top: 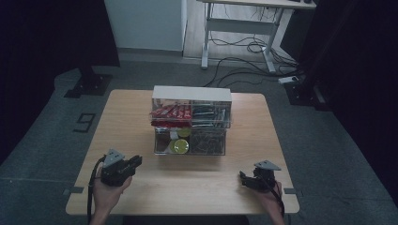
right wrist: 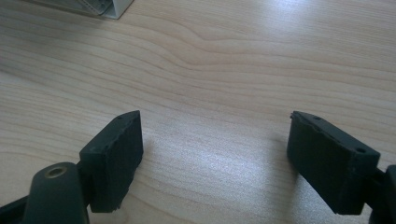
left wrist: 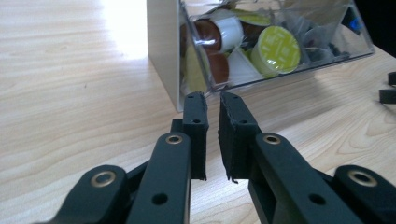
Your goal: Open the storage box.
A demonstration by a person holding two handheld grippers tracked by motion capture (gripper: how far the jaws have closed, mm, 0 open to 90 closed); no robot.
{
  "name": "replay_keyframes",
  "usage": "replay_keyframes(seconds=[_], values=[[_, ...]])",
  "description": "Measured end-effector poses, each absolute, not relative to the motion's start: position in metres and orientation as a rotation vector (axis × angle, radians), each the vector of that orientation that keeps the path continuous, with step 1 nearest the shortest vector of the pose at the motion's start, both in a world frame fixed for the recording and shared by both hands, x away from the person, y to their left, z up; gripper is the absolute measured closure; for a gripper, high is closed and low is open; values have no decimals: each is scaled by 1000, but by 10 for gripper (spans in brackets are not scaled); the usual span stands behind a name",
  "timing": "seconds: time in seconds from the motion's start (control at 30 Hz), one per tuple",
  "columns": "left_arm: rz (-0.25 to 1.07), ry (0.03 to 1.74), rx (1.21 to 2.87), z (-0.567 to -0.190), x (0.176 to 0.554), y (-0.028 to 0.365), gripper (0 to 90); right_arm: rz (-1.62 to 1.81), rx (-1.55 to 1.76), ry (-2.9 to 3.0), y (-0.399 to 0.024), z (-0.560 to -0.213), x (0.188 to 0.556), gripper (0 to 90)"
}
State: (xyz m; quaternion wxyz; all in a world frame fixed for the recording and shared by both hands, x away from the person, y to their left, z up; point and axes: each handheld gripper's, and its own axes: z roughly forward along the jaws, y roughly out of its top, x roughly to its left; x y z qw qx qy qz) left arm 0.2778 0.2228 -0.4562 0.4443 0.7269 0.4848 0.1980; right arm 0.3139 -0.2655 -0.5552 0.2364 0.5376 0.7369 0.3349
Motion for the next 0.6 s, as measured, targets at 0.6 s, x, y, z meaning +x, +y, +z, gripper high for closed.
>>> replay_keyframes(seconds=[0.6], values=[[495,1161,1762,-433,276,226,872,918,1481,2016,-266,-555,314,185]])
